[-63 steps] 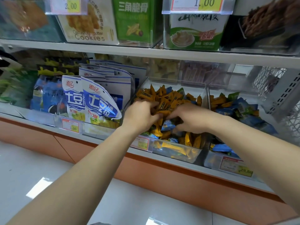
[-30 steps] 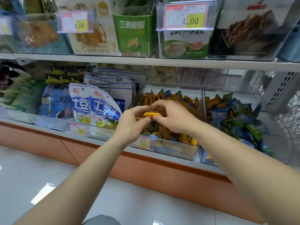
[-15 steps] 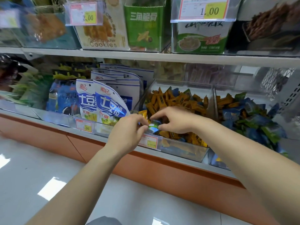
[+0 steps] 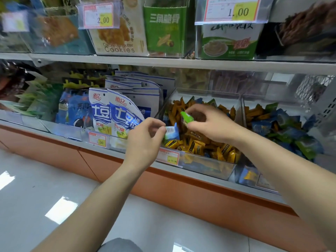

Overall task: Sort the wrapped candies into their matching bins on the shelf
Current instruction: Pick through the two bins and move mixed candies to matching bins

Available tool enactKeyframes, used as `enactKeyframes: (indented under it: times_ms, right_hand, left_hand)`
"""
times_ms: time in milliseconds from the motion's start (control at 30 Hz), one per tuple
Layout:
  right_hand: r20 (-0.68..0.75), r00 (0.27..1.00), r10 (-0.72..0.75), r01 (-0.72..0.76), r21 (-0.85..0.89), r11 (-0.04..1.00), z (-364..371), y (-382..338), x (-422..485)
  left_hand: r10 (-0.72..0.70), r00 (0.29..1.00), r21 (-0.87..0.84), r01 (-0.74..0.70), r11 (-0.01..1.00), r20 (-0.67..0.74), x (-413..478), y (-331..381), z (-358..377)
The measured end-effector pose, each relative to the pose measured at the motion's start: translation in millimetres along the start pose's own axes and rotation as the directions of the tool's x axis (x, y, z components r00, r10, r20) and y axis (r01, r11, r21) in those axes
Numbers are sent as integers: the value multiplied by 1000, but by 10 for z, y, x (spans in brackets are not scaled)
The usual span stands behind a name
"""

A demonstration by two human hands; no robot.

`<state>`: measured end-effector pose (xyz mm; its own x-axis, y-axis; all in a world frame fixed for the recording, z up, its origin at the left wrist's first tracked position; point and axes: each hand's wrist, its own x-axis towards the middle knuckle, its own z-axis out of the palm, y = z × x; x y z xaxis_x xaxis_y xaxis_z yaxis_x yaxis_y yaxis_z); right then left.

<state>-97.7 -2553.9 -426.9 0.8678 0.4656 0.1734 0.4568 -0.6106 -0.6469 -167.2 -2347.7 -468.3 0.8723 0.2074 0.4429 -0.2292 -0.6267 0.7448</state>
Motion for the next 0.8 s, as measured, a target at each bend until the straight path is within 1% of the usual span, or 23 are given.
enactKeyframes:
  times_ms: [67,100,133,167,200,233,267,300,333,367,400,433,467,500,533,600,633,667,700,733,767,800]
  right_hand:
    - [42,998,56,-64,244,968,-83,-35,-147]
    - [81,992,95,-119,373,920,-109,-50,-219]
    - [122,983,137,-180,496,849,-139,-66,-287]
    - [159,973,168,-231,600,766,-181,-77,-356]
    - [174,968,181,-251,672,697,-232,-77,-432]
    - [157,972,177,-236,709,665,-291,-59,-502]
    - [109,979,171,-197,717,669,-353,-20,-572]
    - [37,983,177,-153,694,703,-427,37,-661]
    - [-50,979,197,-118,647,754,-490,100,-729]
    - [-141,963,230,-106,586,803,-551,166,-790]
    - [-229,935,272,-121,515,849,-626,259,-874]
    - [-304,903,302,-159,417,895,-702,367,-952]
    - [-350,883,313,-221,278,935,-776,479,-1018]
    - [-348,883,315,-293,116,949,-842,573,-1074]
    - [-308,894,325,-355,-46,934,-891,648,-1122]
    - [-231,902,365,-425,-322,846,-920,735,-1176]
    - [-244,901,359,-432,-429,793,-910,738,-1181]
    - [-292,903,315,-425,-506,751,-900,721,-1171]
    - [-348,905,245,-408,-543,734,-884,692,-1155]
    - [-391,904,174,-378,-541,751,-856,659,-1136]
    - [-408,907,109,-326,-514,793,-811,625,-1111]
    - [-392,917,71,-263,-464,846,-752,589,-1081]
  left_hand:
    - [-89,995,-243,97,965,44,-7,197,73]
    - [-121,989,-360,146,922,89,-9,314,124]
    - [-138,982,-445,182,877,130,-11,424,188]
    - [-144,975,-490,209,846,168,-15,536,262]
    - [-139,967,-514,232,825,214,-21,646,341]
    - [-121,956,-530,251,810,267,-25,741,413]
    - [-89,943,-544,261,797,321,-16,814,484]
    - [-50,927,-549,263,793,371,-8,877,556]
    - [-17,920,-523,237,819,391,21,888,604]
    - [21,926,-444,161,881,376,72,863,641]
    - [74,933,-317,44,947,352,122,826,689]
    - [137,927,-176,-79,981,350,170,788,725]
    - [187,900,-48,-183,982,393,210,752,752]
    - [199,854,45,-251,967,480,247,718,776]
    - [179,795,122,-301,946,580,287,679,798]
    - [87,682,273,-402,874,726,354,603,821]
    - [40,644,323,-435,841,764,383,568,819]
    - [-1,620,351,-443,825,784,404,543,811]
    - [-27,608,368,-445,816,794,411,525,807]
    - [-35,602,384,-461,800,797,407,505,813]
    - [-34,597,399,-492,774,802,403,490,828]
    - [-31,590,409,-520,750,807,402,478,847]
